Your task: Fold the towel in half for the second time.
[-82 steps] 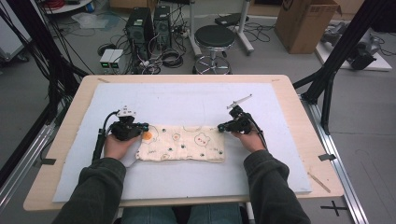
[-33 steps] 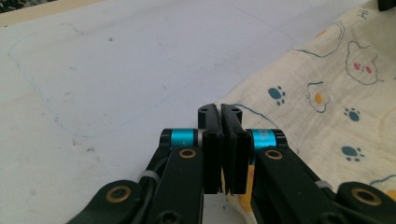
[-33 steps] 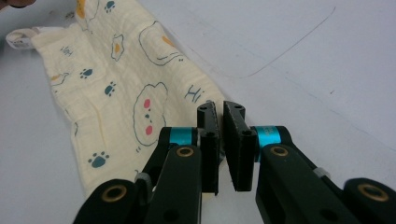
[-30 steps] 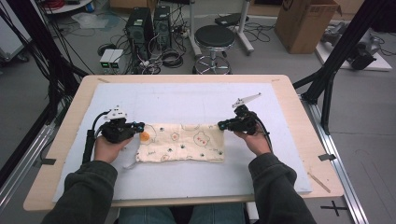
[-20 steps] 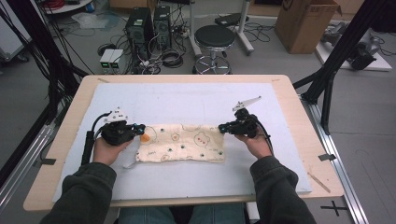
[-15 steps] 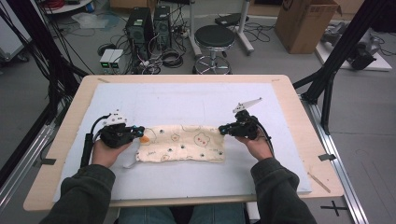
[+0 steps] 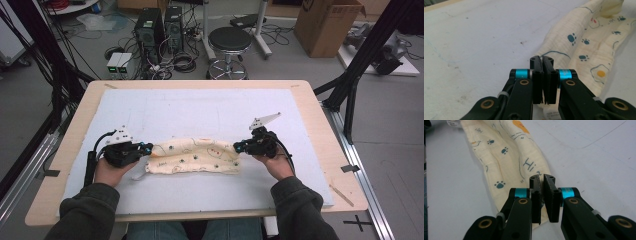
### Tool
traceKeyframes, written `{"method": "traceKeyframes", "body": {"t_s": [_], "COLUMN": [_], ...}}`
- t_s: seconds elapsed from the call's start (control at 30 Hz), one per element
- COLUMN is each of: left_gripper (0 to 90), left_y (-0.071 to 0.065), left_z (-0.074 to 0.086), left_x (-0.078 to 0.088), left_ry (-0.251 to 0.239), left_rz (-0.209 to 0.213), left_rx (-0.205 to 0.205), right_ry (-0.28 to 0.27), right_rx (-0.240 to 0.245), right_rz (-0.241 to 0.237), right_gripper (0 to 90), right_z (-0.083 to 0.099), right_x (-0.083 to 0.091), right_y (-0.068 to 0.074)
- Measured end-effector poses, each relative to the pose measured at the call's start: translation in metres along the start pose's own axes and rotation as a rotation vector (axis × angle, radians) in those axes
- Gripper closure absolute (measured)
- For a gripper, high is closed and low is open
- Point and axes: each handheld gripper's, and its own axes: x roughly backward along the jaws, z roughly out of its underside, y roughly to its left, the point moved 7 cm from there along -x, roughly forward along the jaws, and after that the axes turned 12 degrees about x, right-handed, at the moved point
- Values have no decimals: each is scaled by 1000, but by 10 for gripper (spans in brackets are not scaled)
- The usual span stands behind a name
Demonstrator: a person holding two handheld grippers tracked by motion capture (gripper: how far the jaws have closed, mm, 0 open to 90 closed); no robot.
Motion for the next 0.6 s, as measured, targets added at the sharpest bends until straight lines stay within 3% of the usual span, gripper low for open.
{"method": "traceKeyframes", "body": {"t_s": [0.43, 0.6], "left_gripper": [868, 867], "left_y": [-16, -15], "left_z": [11, 22], "left_x": [6, 7], "left_ry": [46, 60], "left_rz": [18, 15], "left_rx": [-66, -51], "right_ry": [11, 22], "right_rx": [18, 29], "right_rz": [-13, -22], "right_gripper": [849, 848], "right_z": [10, 15], "right_x": [6, 4], "right_y": [15, 23]}}
